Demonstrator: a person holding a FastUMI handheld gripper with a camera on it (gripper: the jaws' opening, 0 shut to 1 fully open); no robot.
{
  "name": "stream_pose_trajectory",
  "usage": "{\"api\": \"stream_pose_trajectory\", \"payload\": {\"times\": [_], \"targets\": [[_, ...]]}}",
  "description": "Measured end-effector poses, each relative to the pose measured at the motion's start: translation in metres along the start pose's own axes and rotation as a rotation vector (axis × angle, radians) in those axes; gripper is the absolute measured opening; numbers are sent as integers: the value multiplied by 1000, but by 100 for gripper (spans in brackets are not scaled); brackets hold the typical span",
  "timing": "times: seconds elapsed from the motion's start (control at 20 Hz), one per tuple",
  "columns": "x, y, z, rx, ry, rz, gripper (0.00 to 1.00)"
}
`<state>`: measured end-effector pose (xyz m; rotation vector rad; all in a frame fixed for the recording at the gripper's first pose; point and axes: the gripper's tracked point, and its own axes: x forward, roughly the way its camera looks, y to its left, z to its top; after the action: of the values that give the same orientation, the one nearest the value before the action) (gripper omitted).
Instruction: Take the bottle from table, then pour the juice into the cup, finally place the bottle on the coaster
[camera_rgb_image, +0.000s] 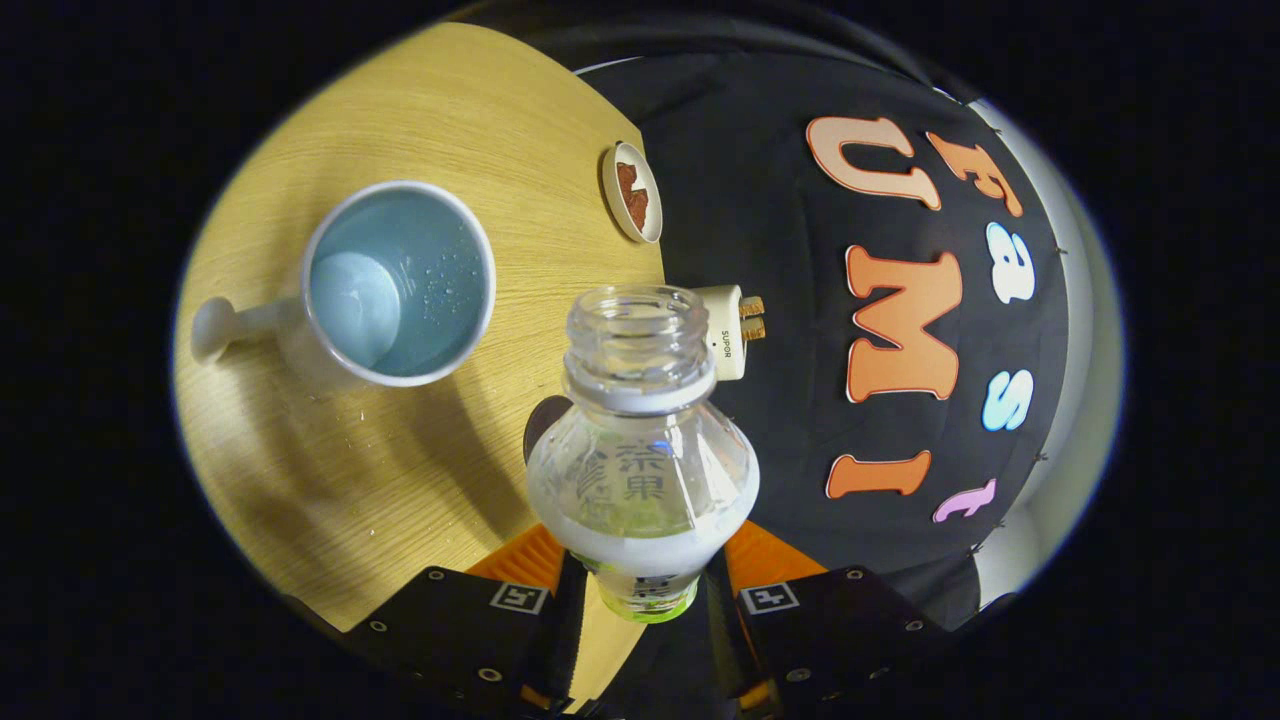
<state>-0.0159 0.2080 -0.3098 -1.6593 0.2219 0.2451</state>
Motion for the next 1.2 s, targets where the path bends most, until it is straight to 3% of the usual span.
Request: {"api": "stream_pose_trajectory", "payload": {"times": [0.55,1.2], "targets": [[0,-8,6,-211,30,-16,55],[4,-11,6,-324,52,-5,55]]}}
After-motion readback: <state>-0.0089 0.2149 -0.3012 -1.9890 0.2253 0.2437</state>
